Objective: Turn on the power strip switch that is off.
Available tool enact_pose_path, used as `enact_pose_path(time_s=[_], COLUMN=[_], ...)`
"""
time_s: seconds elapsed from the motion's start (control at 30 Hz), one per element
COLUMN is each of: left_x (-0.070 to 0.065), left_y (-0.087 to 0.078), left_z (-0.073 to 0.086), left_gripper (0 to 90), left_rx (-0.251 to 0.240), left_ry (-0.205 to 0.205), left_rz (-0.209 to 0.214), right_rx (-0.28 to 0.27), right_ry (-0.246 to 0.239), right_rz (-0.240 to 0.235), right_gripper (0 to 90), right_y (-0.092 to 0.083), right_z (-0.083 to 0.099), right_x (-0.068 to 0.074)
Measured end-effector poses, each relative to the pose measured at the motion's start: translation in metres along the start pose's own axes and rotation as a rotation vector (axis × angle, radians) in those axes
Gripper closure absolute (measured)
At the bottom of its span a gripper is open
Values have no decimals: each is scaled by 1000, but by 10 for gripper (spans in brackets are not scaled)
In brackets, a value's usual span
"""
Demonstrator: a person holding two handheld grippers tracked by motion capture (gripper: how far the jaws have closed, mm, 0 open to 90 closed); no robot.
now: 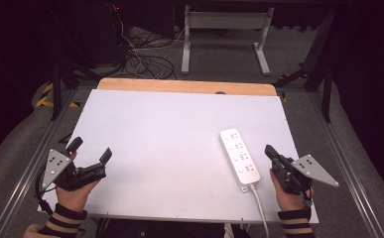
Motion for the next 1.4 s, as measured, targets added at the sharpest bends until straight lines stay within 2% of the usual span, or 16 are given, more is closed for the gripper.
enact_pose_path(time_s=[0.03,0.07,0.1,0.2,0.23,0.27,0.4,0.43,0.47,0.53,0.63,0.9,1.2,1.23,1.4], left_x=[0,0,-1,-1,-1,-1,0,0,0,-1,-2,-1,-1,-1,-2], left_y=[0,0,1,1,1,1,1,1,1,0,1,1,1,1,1], left_z=[0,0,0,0,0,0,1,1,1,1,1,2,2,2,3], left_gripper=[3,3,3,3,3,3,3,4,3,4,4,4,4,4,4], left_rx=[-1,-1,-2,0,0,-1,4,4,4,5,7,14,16,16,17], left_ry=[4,4,7,7,8,9,10,10,11,12,14,21,17,18,14], left_rz=[0,0,1,2,3,4,4,4,4,5,8,9,7,6,7], right_rx=[18,68,147,352,401,432,498,498,550,590,613,624,629,615,611], right_ry=[-13,-9,11,54,81,98,53,53,21,-14,-44,-71,-51,-31,-59], right_rz=[-6,-28,-64,-110,-120,-141,-167,-167,-178,-180,-172,-177,-173,-181,-171], right_gripper=[900,900,900,894,872,900,900,900,900,900,900,900,900,900,900], right_y=[2,6,12,31,36,40,45,45,47,50,51,54,54,54,53], right_z=[0,1,3,14,16,18,20,20,25,30,32,35,37,39,40], right_x=[2,4,5,10,11,12,20,20,23,26,28,30,28,26,28])
Point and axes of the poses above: each handheld gripper's, and its own axes: y roughly forward along the jaws, z roughly out of its underside, x roughly to its left, the point moved 3 cm from there along y, roughly forward along the jaws, and after that the axes turned 1 degree about -x, right-handed, at the moved point
